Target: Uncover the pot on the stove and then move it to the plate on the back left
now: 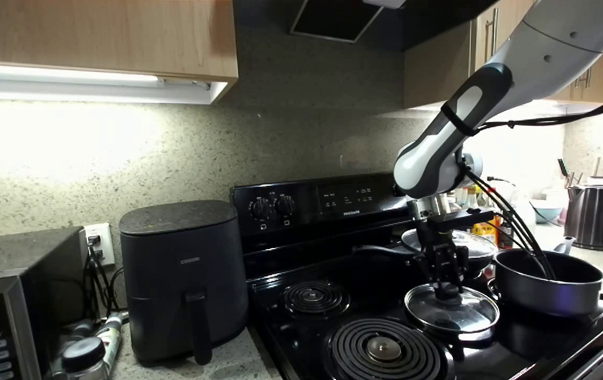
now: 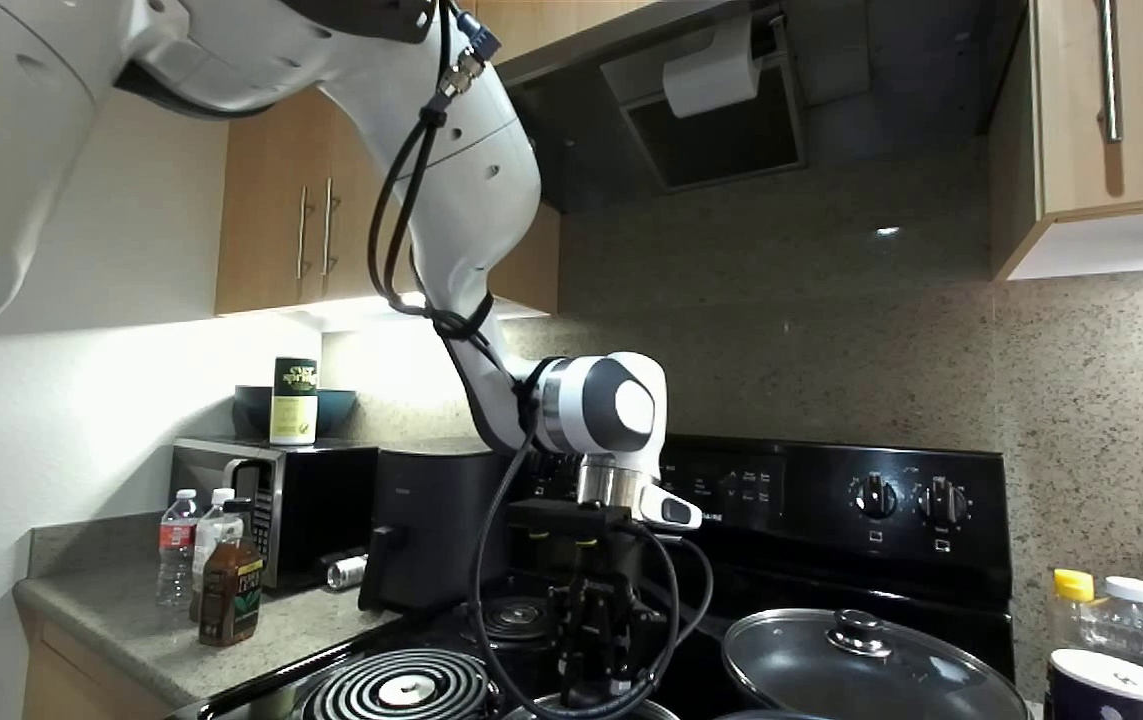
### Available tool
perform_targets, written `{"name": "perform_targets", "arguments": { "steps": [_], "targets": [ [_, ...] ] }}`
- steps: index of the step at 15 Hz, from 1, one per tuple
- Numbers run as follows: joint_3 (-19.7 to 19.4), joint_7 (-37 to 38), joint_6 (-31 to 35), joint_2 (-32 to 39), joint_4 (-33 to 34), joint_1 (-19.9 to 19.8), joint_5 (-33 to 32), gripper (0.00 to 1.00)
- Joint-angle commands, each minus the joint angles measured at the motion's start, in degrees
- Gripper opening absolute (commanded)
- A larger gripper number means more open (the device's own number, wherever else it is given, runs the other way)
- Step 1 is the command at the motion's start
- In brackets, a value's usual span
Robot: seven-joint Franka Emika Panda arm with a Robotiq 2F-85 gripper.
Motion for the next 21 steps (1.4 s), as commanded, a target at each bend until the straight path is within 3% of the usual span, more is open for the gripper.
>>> {"name": "perform_targets", "arguments": {
  "steps": [1, 2, 3, 5, 7, 11, 14, 18, 21],
  "targets": [
    [-0.3, -2.9, -0.5, 1.0, 1.6, -0.6, 1.4, 0.23],
    [-0.4, -3.0, -0.6, 1.1, 1.8, -0.6, 1.2, 0.68],
    [-0.4, -3.3, -0.7, 1.0, 1.8, -0.7, 1.3, 0.66],
    [-0.5, -3.4, -0.7, 1.1, 2.0, -0.7, 1.3, 0.87],
    [-0.6, -3.3, -0.6, 1.0, 2.1, -0.8, 1.4, 0.99],
    [-1.4, 0.4, -4.3, -2.8, 0.6, 0.0, -1.7, 1.00],
    [-2.5, 2.1, -7.5, -8.8, -2.8, 0.2, -7.7, 1.00],
    [-4.2, 2.9, -10.5, -16.5, -7.5, -1.9, -14.1, 1.00],
    [-5.5, 3.4, -10.5, -20.8, -10.6, -4.1, -13.3, 1.00]
  ]
}}
